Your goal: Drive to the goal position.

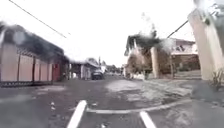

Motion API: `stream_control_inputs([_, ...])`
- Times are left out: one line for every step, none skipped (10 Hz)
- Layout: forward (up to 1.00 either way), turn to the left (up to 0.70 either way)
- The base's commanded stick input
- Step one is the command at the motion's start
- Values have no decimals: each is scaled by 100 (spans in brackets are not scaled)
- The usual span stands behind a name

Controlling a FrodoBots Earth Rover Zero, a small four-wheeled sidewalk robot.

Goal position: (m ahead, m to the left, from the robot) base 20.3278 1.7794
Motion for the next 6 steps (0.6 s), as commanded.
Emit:
stream_control_inputs([100,13])
stream_control_inputs([100,11])
stream_control_inputs([100,22])
stream_control_inputs([100,23])
stream_control_inputs([100,15])
stream_control_inputs([100,-14])
